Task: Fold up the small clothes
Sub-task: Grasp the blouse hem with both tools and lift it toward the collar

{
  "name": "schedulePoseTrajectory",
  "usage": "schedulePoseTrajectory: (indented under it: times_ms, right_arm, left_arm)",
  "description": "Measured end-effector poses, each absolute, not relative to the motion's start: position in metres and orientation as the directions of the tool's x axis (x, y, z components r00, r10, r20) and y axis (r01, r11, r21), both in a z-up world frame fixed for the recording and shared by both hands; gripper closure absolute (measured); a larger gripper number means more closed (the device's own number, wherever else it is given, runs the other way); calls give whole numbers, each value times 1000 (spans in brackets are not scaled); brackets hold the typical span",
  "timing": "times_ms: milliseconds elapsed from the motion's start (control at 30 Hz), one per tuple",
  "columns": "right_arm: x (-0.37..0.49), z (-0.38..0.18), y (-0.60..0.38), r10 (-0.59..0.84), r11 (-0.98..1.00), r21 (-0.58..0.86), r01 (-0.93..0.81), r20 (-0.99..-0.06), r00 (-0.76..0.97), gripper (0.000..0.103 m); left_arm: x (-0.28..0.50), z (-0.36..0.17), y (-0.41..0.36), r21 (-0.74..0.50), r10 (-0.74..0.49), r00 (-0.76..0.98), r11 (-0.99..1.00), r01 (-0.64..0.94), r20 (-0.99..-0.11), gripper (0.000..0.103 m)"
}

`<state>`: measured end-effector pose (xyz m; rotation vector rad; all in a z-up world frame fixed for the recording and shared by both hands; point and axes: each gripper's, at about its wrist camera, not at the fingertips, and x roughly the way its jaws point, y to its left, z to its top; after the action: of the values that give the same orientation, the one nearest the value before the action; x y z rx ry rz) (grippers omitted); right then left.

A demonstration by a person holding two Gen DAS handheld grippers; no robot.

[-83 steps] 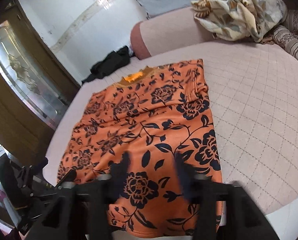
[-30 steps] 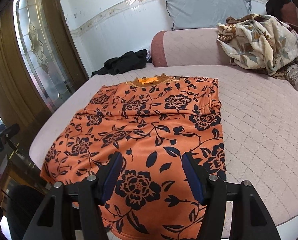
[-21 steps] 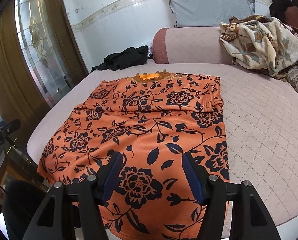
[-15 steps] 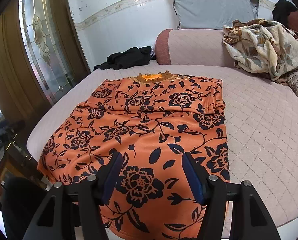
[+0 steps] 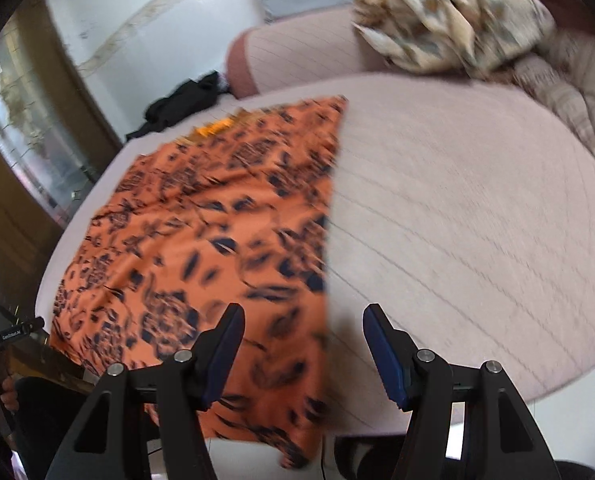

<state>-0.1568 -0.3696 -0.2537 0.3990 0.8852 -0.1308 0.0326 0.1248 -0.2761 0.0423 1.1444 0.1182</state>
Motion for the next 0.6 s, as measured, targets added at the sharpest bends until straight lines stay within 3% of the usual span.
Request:
schedulePoseTrajectory:
  times_ms: [133, 267, 500, 533, 567, 600]
  right_arm:
    - [-168, -270, -385, 118, 889, 348, 298, -802, 586, 38]
    - [-166, -285, -375, 178, 892, 363, 268, -828, 531, 37]
    - [-161, -287, -327, 160, 944, 278, 175, -853, 496, 39]
    - [-160, -287, -321, 128, 956, 241, 169, -858, 497, 43]
    - [-159, -286, -318, 117, 960, 227, 165, -858, 501, 55]
    - [-159, -285, -316, 109, 962, 219, 162, -854, 509, 64]
  left_arm:
    - [33, -281, 131, 26, 59, 395, 996, -88, -917, 2]
    - [34, -283, 128, 56, 84, 407, 995, -81, -909, 5]
    - [49, -296, 151, 52, 101, 330, 987, -154, -939, 5]
    - [50, -299, 152, 46, 95, 328, 987, -156, -940, 5]
    - [51, -301, 152, 39, 87, 328, 988, -151, -940, 6]
    - [52, -303, 150, 31, 77, 330, 990, -141, -941, 17]
